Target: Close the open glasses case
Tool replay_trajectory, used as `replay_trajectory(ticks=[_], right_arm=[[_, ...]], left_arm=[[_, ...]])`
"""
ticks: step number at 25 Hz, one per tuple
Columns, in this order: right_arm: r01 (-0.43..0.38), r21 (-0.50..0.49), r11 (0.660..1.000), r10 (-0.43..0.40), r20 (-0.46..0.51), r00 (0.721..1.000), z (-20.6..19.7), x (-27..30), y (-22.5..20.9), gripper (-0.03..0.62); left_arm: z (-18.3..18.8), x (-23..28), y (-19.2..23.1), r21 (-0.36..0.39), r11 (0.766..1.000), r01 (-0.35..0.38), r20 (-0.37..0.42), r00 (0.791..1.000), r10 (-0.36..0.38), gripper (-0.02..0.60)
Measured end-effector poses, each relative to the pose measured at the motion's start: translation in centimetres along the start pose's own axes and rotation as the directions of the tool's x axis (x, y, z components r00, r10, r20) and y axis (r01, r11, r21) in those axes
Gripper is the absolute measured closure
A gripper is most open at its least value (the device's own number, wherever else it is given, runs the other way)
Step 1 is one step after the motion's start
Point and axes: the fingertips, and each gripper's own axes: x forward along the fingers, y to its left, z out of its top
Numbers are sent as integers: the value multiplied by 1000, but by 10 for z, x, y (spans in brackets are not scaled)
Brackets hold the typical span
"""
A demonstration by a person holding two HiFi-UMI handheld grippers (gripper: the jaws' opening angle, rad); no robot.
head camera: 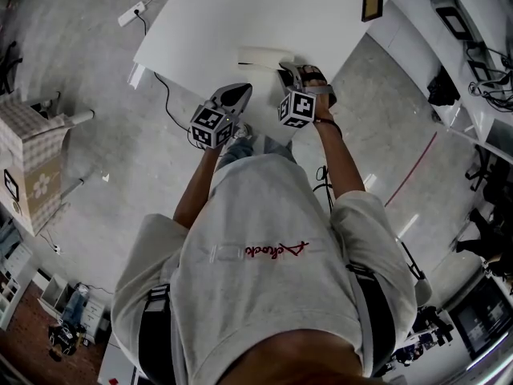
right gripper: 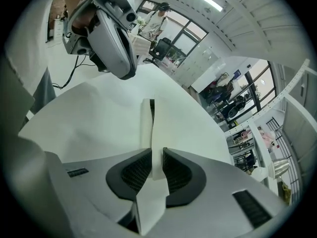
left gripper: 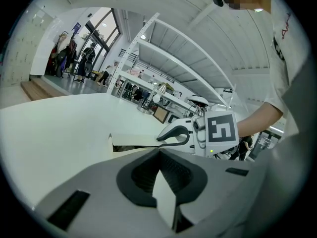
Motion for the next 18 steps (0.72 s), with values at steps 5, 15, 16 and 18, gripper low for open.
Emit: replay_trajectory(ticks=[5,15,16,18], right_arm=[[-78,35,996,79,-24,997,-4,5,19,517],[-70,48,996,72,-29,997,-3,4,22,522],[-70,50,996,71,-30,997,-2,3,23,522],[-62,54,997,63,-27,998,-1,1,23,523]], left_arm=[[-1,-1,-3,-4,1000,4,-1,1000,-4,555],[1,-5,-2,4,1000,2,11,1000,-2,554],[2,-5,-3,7,1000,4,14,1000,-4,554],[5,-4,-4,13,1000,9,17,1000,-9,554]])
